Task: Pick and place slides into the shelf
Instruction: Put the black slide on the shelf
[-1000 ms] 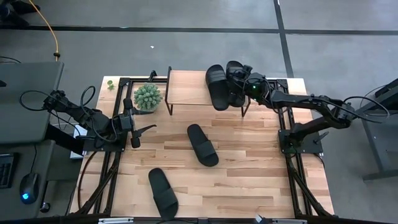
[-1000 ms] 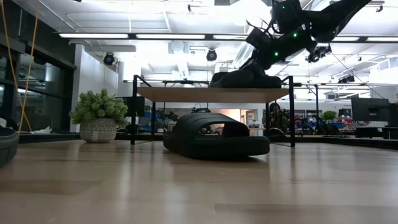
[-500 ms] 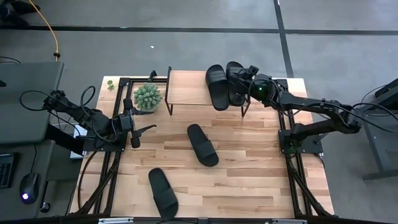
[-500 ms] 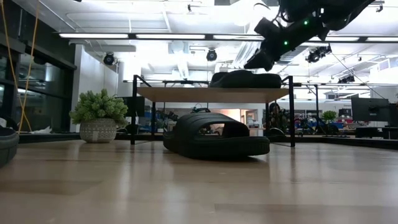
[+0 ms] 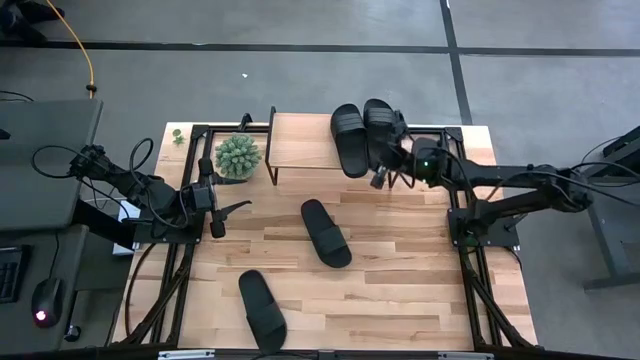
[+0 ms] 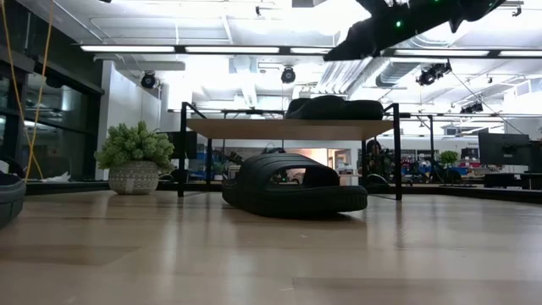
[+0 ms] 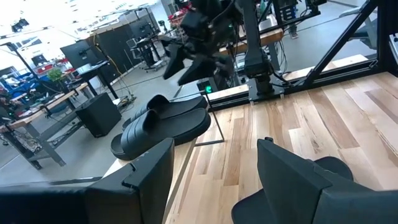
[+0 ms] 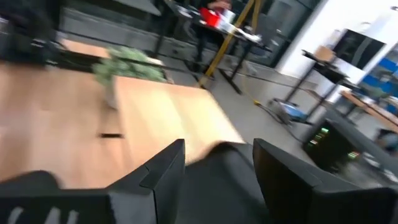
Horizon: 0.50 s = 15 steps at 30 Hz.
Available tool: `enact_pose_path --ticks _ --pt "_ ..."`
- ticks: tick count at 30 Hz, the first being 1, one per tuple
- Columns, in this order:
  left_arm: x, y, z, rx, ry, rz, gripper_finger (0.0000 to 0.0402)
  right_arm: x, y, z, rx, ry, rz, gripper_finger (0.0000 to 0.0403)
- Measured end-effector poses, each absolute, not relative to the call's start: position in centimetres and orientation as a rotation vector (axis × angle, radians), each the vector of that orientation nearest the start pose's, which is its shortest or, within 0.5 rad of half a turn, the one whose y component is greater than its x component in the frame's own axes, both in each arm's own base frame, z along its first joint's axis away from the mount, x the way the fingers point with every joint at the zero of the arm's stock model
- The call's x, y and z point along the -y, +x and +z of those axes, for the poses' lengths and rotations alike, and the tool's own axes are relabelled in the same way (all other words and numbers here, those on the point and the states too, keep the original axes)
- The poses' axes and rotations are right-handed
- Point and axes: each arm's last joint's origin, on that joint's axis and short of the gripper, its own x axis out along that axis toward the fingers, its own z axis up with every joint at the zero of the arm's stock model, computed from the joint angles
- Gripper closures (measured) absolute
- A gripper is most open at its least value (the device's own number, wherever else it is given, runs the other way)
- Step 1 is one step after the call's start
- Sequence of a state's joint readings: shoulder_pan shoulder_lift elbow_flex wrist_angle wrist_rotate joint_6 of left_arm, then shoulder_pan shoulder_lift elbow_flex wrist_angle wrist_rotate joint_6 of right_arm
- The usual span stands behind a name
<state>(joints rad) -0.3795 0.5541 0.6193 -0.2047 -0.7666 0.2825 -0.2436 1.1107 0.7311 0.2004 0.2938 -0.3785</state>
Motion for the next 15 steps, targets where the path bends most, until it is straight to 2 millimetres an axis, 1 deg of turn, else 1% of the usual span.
enact_pose_path --ticks 7,15 --pt "2.7 12.2 30.6 -0.172 0.354 0.368 0.0190 3.4 24.4 28.7 -0.249 -0.326 -0.361 0.0224" --pt "2.7 12.3 30.6 -0.166 0.326 0.370 0.0190 -0.3 24.6 28.6 -0.232 -0.288 -0.217 0.0224"
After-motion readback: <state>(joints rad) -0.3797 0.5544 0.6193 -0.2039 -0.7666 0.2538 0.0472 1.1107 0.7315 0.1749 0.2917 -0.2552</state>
